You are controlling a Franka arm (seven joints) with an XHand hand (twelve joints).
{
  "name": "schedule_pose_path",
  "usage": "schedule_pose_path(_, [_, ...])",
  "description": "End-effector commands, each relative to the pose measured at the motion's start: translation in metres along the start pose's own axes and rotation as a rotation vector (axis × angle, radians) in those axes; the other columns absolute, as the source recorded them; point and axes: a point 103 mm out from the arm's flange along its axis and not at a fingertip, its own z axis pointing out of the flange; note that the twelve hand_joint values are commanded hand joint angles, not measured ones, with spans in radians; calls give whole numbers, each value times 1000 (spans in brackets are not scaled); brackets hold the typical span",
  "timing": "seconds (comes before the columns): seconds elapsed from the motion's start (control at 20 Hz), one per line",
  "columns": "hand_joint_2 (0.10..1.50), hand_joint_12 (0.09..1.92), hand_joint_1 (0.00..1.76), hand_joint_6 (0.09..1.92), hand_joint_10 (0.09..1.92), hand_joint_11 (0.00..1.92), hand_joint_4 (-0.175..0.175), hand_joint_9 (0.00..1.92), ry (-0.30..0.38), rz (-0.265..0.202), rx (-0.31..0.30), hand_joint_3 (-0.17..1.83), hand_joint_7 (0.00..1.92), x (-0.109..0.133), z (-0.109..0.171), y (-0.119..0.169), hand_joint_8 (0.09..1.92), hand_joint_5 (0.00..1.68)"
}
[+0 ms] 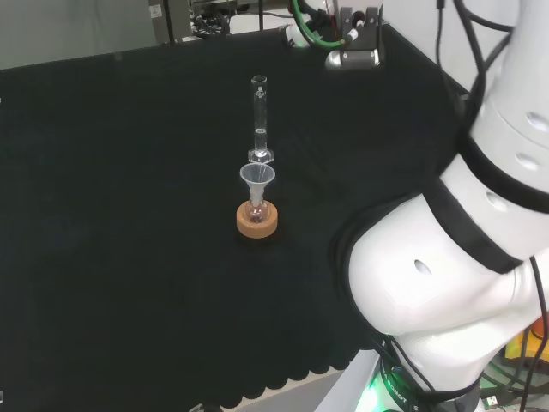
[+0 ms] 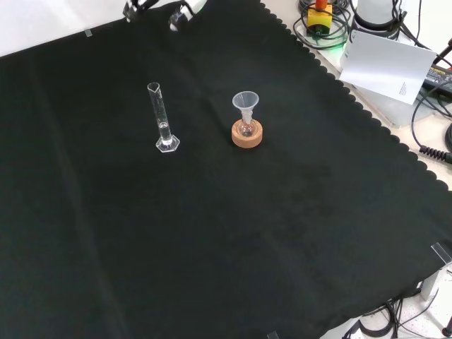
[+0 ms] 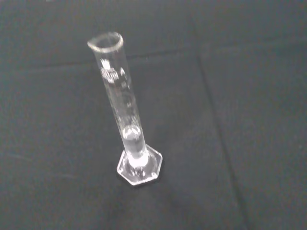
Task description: Pick up the graduated cylinder.
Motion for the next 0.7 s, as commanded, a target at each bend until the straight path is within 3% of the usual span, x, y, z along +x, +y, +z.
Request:
schedule_pose_path(0.05, [1236, 1374, 487, 87, 87, 105, -30, 513, 83, -56, -21, -77, 89, -1, 23, 42, 559, 330])
schedule_pose_path(0.35, [1181, 1375, 572, 87, 116, 134, -16, 515, 136, -93, 1, -117, 102, -8, 51, 43, 567, 302])
schedule_pose_path(0.55, [1184, 1373, 600, 87, 450, 144, -17, 392, 165, -97, -5, -171, 115, -12, 67, 44, 584, 309])
schedule_pose_path(0.7, [1165, 1378, 634, 87, 585, 172, -24, 401, 219, -116, -21, -175, 185, -17, 78, 44, 618, 354])
